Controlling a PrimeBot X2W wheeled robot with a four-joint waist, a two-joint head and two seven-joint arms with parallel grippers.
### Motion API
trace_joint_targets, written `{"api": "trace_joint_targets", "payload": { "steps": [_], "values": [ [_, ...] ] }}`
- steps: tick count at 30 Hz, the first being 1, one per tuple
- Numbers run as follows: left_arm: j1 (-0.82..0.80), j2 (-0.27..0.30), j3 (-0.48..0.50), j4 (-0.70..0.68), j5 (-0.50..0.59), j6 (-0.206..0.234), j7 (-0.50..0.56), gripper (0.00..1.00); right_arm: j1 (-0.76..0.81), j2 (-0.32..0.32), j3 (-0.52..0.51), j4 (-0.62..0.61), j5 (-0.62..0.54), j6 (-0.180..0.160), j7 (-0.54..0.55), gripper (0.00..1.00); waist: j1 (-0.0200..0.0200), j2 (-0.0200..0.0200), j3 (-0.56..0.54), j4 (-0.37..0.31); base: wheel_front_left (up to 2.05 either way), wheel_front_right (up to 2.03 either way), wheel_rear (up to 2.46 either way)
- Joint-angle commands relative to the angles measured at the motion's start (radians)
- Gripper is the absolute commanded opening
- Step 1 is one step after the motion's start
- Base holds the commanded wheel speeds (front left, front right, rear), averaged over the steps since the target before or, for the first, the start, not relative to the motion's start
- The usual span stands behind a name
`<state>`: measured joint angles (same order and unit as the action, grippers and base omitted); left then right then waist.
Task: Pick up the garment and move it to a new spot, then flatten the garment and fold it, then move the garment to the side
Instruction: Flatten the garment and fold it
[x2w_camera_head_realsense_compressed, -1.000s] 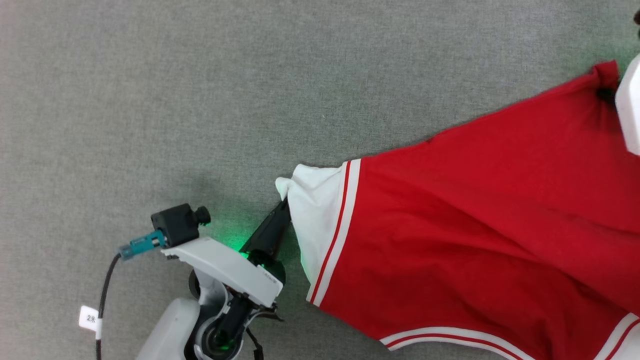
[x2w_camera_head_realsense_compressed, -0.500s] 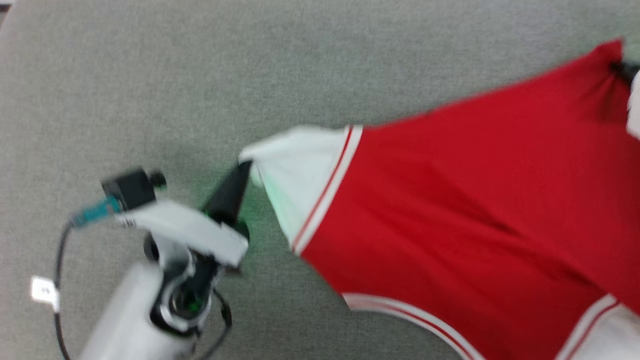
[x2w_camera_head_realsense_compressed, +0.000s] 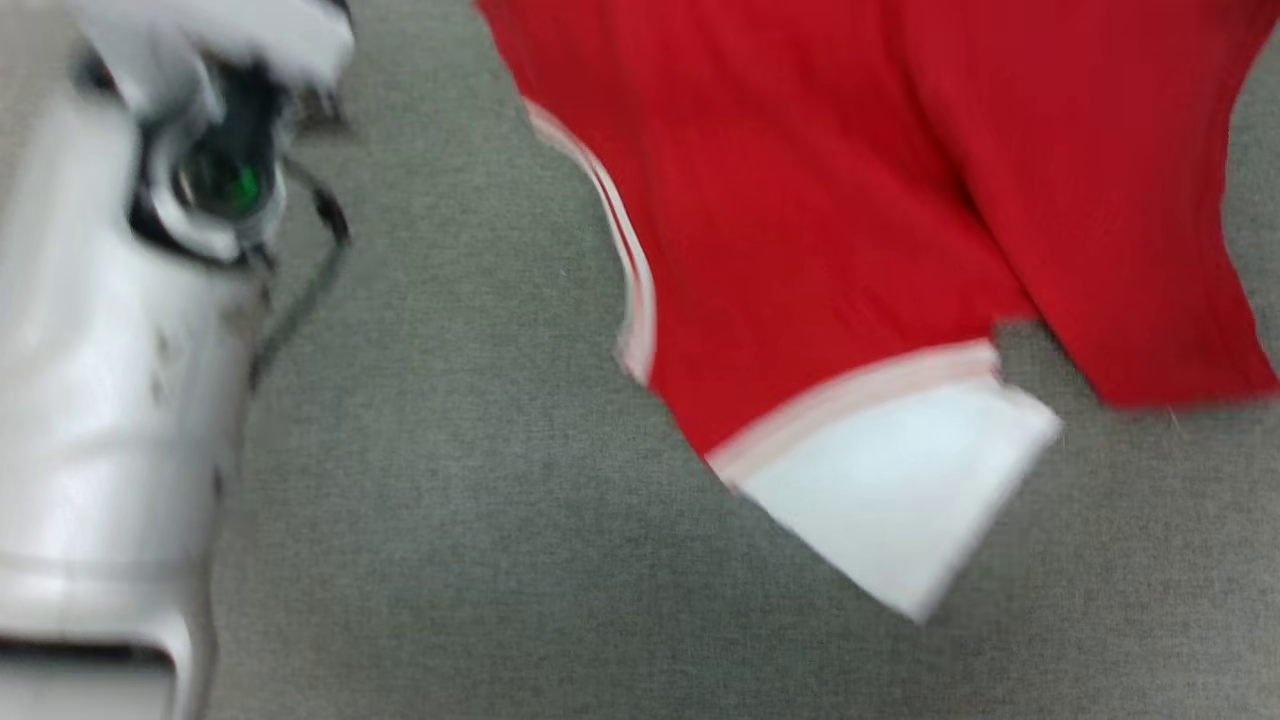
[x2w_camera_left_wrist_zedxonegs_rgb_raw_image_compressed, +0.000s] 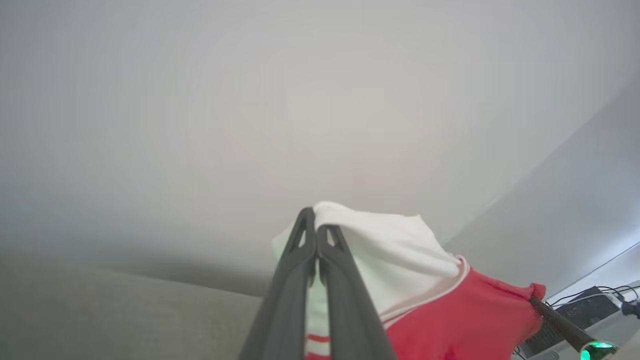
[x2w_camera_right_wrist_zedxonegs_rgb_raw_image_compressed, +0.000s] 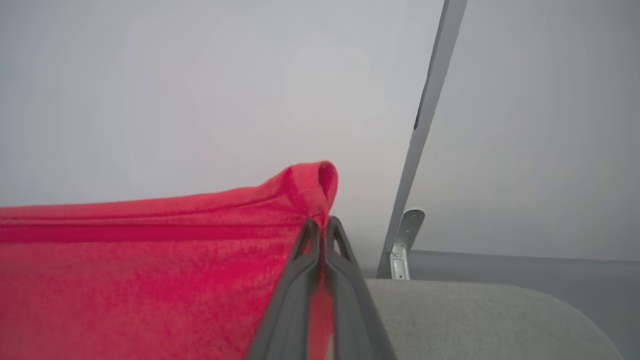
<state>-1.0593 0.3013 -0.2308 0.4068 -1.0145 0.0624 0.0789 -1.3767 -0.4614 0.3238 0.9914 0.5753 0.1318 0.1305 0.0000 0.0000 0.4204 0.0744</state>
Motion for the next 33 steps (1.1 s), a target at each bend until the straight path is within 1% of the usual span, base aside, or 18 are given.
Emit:
{"api": "trace_joint_targets", "payload": {
  "steps": [1,4,7,11,15,18,21,25,27,29,30,33],
  "values": [
    [-0.047,0.012,0.005,0.034,0.016,0.003,-0.016,0.00,-0.030,0.001,-0.018,0.018,-0.020,-0.002,-0.026,0.00,0.0000,0.0000,0.016,-0.012,0.00,0.00,0.00],
    [-0.210,0.018,-0.006,0.152,0.071,-0.005,-0.060,0.00,-0.121,0.028,-0.066,0.076,-0.066,-0.003,-0.102,0.00,0.0000,0.0000,0.040,-0.024,0.00,0.00,0.00],
    [-0.366,0.022,-0.006,0.258,0.112,-0.016,-0.125,0.00,-0.216,0.051,-0.109,0.130,-0.107,-0.003,-0.173,0.00,0.0000,0.0000,0.060,-0.037,0.00,0.00,0.00],
    [-0.552,0.020,0.024,0.381,0.132,-0.031,-0.233,0.00,-0.345,0.067,-0.170,0.193,-0.150,-0.004,-0.259,0.00,0.0000,0.0000,0.072,-0.044,0.00,0.00,0.00],
    [-0.668,0.014,0.039,0.468,0.134,-0.065,-0.302,0.00,-0.427,0.088,-0.208,0.244,-0.186,-0.005,-0.298,0.00,0.0000,0.0000,0.062,-0.047,0.00,0.00,0.00],
    [-0.701,0.005,0.045,0.543,0.116,-0.121,-0.308,0.00,-0.428,0.111,-0.209,0.266,-0.199,-0.005,-0.291,0.00,0.0000,0.0000,0.050,-0.046,0.00,0.00,0.00],
    [-0.654,-0.024,0.026,0.597,0.099,-0.165,-0.290,0.00,-0.370,0.123,-0.189,0.278,-0.201,-0.004,-0.284,0.00,0.0000,0.0000,0.037,-0.040,0.00,0.00,0.00],
    [-0.527,-0.044,0.008,0.575,0.050,-0.191,-0.254,0.00,-0.271,0.148,-0.141,0.266,-0.178,-0.003,-0.262,0.00,0.0000,0.0000,0.014,-0.036,0.00,0.00,0.00],
    [-0.427,-0.051,-0.016,0.510,0.009,-0.193,-0.210,0.00,-0.205,0.150,-0.116,0.248,-0.154,-0.002,-0.238,0.00,0.0000,0.0000,0.004,-0.037,0.00,0.00,0.00],
    [-0.302,-0.038,-0.037,0.436,-0.038,-0.193,-0.176,0.00,-0.136,0.137,-0.090,0.218,-0.113,-0.002,-0.209,0.00,0.0000,0.0000,-0.008,-0.031,0.00,0.00,0.00],
    [-0.183,-0.020,-0.049,0.359,-0.073,-0.193,-0.158,0.00,-0.064,0.120,-0.048,0.168,-0.078,-0.002,-0.183,0.00,0.0000,0.0000,-0.020,-0.022,0.00,0.00,0.00],
    [-0.017,-0.011,-0.060,0.244,-0.132,-0.193,-0.139,0.00,0.046,0.077,0.000,0.074,0.001,-0.002,-0.143,0.00,0.0000,0.0000,-0.040,-0.015,0.00,0.00,0.00]
  ]
}}
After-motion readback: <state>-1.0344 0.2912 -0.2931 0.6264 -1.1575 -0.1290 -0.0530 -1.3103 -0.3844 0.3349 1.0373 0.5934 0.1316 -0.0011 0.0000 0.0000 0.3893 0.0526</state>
